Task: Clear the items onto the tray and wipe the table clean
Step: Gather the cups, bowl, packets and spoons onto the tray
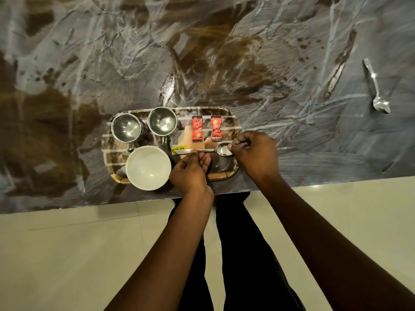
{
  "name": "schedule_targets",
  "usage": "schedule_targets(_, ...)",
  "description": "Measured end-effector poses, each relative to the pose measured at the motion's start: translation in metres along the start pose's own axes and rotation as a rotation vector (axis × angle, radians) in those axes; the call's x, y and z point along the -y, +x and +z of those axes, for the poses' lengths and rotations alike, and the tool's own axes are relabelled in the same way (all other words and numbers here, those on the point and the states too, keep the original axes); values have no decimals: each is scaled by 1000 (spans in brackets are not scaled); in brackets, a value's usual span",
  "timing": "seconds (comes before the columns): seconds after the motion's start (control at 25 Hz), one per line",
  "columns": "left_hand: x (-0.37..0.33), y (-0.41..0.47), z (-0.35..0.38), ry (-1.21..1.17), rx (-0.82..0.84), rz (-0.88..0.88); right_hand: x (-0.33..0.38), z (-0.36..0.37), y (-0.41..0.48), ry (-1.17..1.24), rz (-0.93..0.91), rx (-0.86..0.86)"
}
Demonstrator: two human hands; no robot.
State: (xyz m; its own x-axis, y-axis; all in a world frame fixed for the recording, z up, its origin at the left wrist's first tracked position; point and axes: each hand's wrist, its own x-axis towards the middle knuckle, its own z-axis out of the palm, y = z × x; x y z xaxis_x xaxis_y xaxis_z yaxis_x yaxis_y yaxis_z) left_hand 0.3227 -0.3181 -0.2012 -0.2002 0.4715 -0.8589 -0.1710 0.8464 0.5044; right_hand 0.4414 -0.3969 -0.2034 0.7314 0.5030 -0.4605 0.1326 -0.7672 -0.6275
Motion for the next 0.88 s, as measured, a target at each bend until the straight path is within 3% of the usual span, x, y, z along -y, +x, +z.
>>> schedule_targets(0.24, 5, -1, -2, 36, -20, -2, -8, 4, 0, 39, 28, 1)
schedule_targets(0.44, 12, -23, 9, 179, 6, 108, -14, -18, -6, 180, 43, -39)
schedule_targets(0.68, 43, -76, 103, 423, 417, 282, -78, -118, 12, 527, 244, -271)
schedule_targets(0.88, 86, -102, 208, 650, 632, 256, -152, -213, 49, 979, 423, -491)
